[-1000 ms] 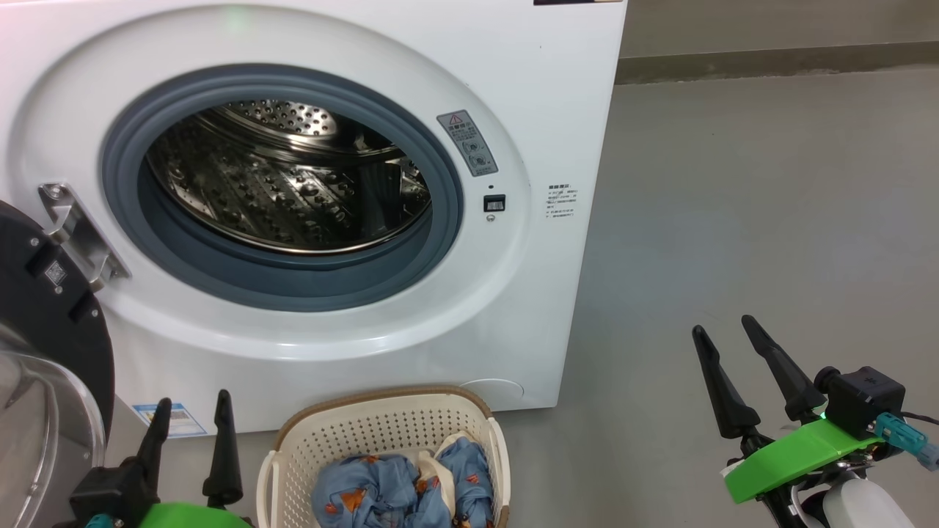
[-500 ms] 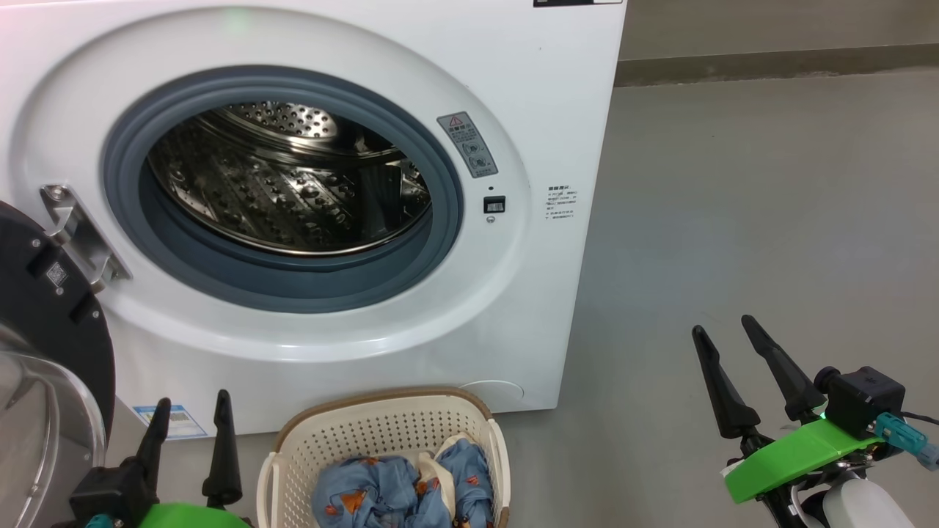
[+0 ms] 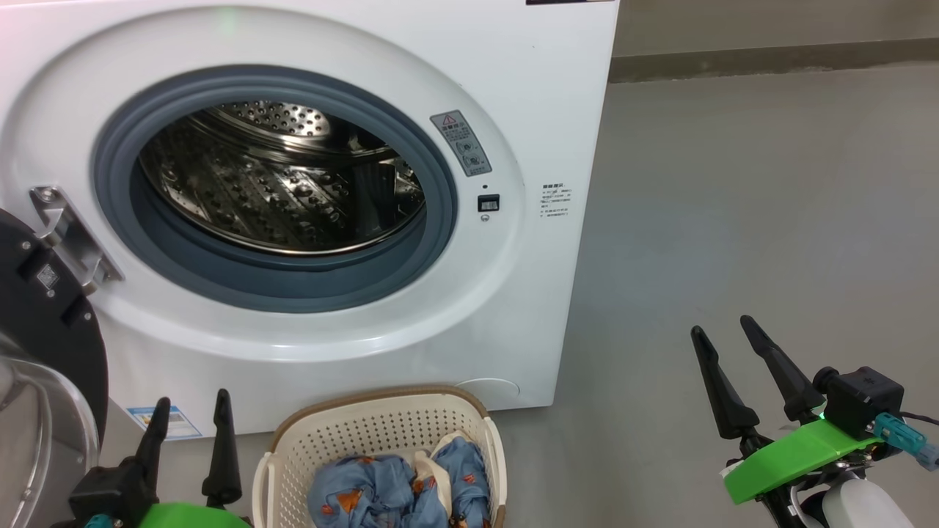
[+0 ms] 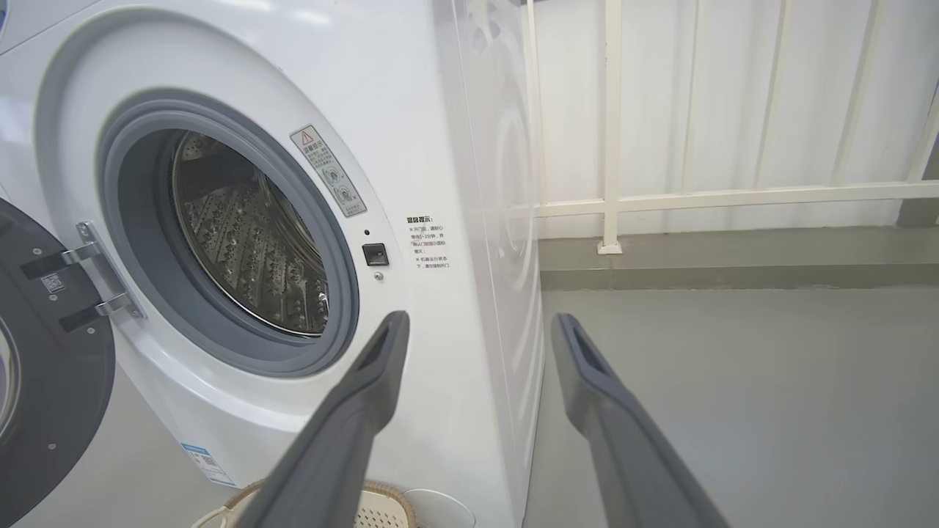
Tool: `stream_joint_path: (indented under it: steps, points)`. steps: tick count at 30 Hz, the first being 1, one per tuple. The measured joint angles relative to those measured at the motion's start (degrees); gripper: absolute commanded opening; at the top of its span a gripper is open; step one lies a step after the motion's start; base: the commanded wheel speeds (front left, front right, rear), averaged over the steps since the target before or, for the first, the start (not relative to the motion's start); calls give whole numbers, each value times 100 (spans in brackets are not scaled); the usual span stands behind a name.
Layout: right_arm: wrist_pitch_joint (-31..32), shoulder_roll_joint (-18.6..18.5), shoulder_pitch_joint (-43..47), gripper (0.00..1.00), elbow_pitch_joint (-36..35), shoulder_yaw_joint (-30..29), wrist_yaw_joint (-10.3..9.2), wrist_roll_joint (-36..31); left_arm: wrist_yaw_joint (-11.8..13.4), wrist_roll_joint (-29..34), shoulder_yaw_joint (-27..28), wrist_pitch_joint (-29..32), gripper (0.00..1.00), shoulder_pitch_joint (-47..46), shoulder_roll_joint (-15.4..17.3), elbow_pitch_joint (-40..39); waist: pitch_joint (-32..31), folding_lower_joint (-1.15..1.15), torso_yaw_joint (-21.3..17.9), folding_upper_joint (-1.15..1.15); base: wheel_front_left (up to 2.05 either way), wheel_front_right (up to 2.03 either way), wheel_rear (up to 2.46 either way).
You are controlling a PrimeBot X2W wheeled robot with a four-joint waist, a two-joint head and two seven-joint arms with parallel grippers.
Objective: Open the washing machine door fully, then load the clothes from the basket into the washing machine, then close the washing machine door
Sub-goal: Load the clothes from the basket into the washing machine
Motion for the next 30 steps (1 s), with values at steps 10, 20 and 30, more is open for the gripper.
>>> stream_joint_path:
  steps: [10, 20, 30]
  points:
    - [0, -20, -4, 100, 0, 0, 0, 1, 0, -1, -9, 0, 100, -4, -10, 11, 209, 0, -85, 0, 0, 0, 0]
    - [0, -21, -116, 100, -13, -14, 0, 1, 0, -131, -138, 0, 100, -222, -9, 170, 648, 0, -203, 0, 0, 0, 0]
    - [0, -23, -422, 100, -36, -31, 0, 1, -5, -326, -463, 0, 100, -637, 31, 655, 1203, 0, -275, 0, 0, 0, 0]
